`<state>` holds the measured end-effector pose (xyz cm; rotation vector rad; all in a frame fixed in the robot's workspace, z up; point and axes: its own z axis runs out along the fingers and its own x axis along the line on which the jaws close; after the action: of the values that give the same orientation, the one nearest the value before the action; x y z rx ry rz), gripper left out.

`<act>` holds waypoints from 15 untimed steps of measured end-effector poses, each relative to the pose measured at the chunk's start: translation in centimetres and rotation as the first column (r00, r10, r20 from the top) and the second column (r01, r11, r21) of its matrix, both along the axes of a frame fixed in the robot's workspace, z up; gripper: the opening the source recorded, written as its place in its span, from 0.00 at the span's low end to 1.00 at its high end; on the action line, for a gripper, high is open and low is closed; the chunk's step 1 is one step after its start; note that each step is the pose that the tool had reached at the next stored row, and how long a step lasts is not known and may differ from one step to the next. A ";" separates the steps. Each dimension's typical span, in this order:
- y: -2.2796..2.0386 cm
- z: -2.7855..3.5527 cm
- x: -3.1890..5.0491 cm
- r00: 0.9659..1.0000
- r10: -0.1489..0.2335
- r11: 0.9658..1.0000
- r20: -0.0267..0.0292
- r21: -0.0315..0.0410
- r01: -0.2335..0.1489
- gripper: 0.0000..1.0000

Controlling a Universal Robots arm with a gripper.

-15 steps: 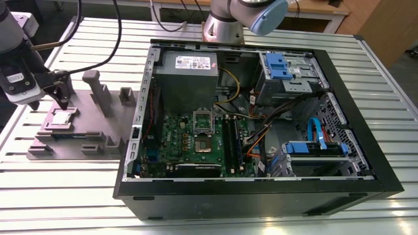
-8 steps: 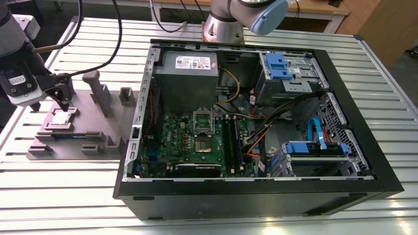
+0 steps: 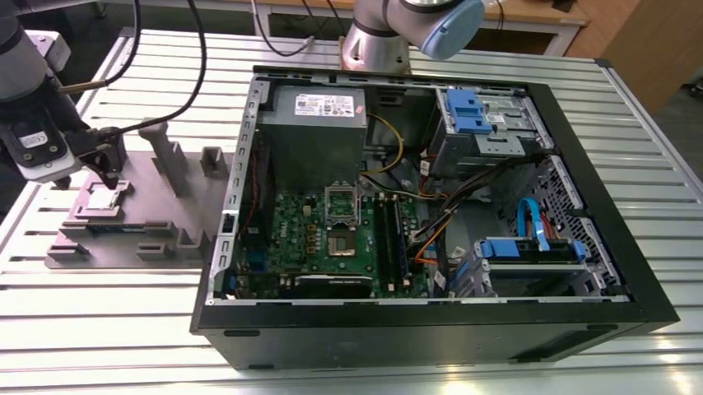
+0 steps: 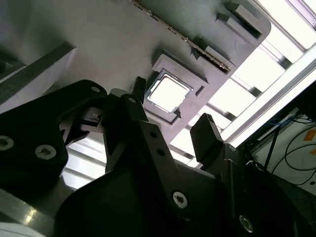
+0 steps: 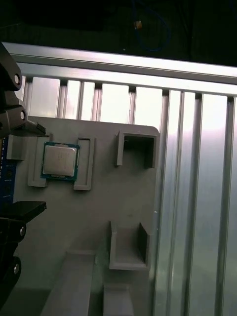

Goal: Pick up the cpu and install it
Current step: 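Pick up the cpu and move it towards the insertion slot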

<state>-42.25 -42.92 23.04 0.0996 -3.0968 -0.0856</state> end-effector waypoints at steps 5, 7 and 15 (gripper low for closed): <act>0.38 -0.81 -0.01 1.000 -0.001 1.000 0.000 0.000 0.001 0.63; 0.67 -1.10 -0.04 1.000 -0.004 1.000 0.001 0.000 0.004 0.63; 0.82 -2.37 -0.55 1.000 -0.026 1.000 0.000 0.000 0.026 0.63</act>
<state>-42.81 -42.11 20.67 0.0595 -3.0990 -0.0859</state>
